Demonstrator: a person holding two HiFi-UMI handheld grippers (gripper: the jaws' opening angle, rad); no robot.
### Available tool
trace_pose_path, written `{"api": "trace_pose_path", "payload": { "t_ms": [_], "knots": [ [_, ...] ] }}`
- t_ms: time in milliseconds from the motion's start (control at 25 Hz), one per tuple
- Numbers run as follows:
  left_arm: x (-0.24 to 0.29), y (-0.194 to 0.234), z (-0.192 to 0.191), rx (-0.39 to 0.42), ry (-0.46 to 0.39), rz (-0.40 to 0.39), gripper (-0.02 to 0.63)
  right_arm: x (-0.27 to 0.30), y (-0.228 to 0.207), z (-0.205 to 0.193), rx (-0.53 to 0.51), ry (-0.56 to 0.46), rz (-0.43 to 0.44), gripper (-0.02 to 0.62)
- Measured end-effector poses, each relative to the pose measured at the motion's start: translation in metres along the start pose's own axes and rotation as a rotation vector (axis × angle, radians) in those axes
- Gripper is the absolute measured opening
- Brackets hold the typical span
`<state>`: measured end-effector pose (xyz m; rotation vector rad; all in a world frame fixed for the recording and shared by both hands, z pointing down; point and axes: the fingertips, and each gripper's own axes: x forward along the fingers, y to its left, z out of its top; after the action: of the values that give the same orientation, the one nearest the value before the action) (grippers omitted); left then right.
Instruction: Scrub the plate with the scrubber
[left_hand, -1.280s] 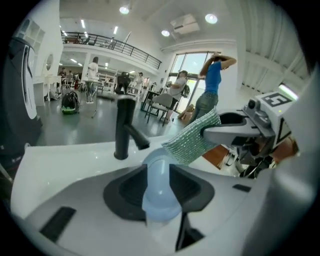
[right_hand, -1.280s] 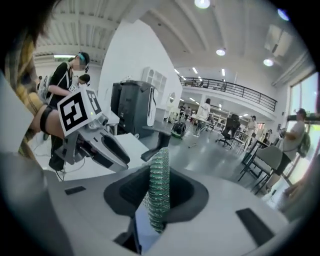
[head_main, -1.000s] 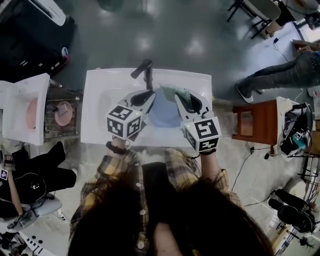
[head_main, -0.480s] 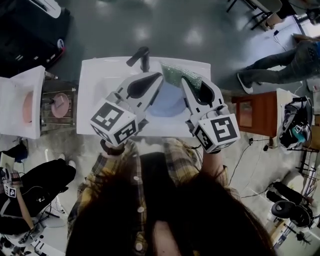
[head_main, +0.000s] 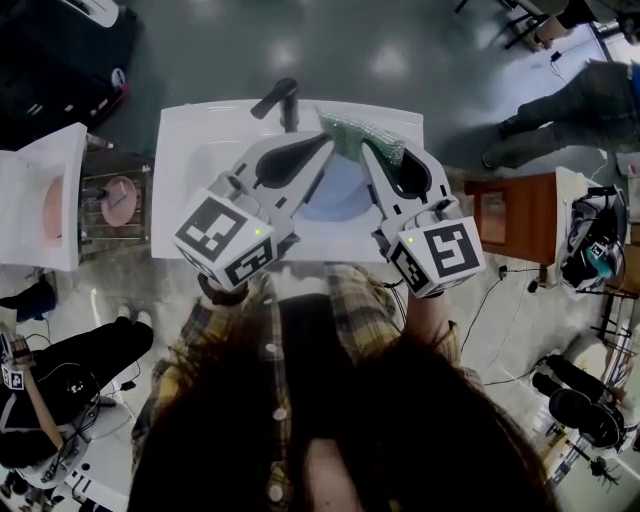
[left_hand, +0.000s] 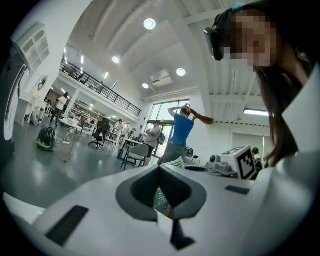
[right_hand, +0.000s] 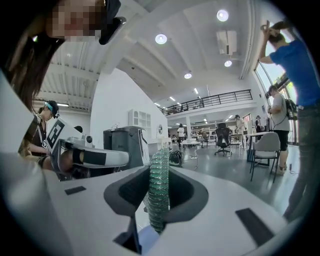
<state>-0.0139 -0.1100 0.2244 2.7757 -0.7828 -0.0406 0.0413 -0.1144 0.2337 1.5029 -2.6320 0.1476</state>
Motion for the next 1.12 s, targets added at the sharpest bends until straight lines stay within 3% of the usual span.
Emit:
{"api": "trace_pose_path", "payload": {
  "t_ms": [1120],
  "knots": [
    [-0.017,-0.007,0.007,0.008,-0.037,-0.002,0.014,-0.003,0.021,-0.001,-0.014,0.017,0.008,0.097]
  ]
}}
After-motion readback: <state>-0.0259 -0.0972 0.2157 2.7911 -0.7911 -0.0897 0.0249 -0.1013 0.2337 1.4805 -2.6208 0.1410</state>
